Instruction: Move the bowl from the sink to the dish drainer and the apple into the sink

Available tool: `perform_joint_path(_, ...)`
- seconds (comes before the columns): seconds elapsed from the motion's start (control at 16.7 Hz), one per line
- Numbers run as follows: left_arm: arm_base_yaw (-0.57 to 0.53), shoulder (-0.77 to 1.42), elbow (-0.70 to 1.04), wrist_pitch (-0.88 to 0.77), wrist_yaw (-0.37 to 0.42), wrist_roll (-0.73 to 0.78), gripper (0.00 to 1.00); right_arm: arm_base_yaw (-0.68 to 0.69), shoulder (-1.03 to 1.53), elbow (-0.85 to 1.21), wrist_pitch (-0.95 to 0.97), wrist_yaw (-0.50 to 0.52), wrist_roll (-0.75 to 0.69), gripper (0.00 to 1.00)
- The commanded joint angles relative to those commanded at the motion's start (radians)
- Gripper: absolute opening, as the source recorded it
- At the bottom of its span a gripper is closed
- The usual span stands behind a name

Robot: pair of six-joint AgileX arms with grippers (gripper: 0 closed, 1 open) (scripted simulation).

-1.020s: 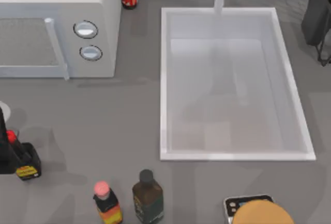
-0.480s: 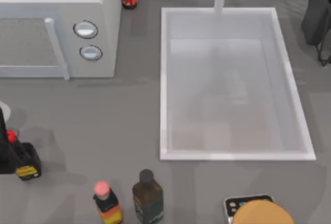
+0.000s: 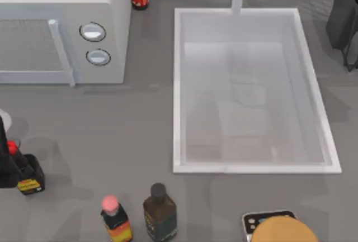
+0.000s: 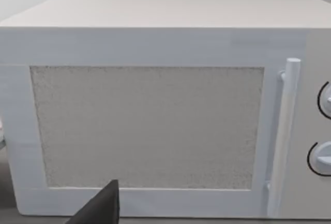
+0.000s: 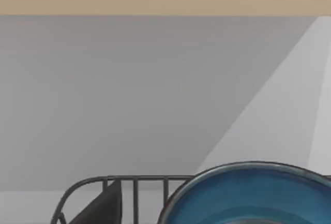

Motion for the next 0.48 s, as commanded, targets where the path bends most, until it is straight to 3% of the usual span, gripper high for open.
perform_joint_path(0.48, 0.0, 0.0, 0.0, 0.0, 0.0, 0.0, 1.0, 0.101, -0.557, -0.316, -0.267, 0.083, -0.005, 1.0)
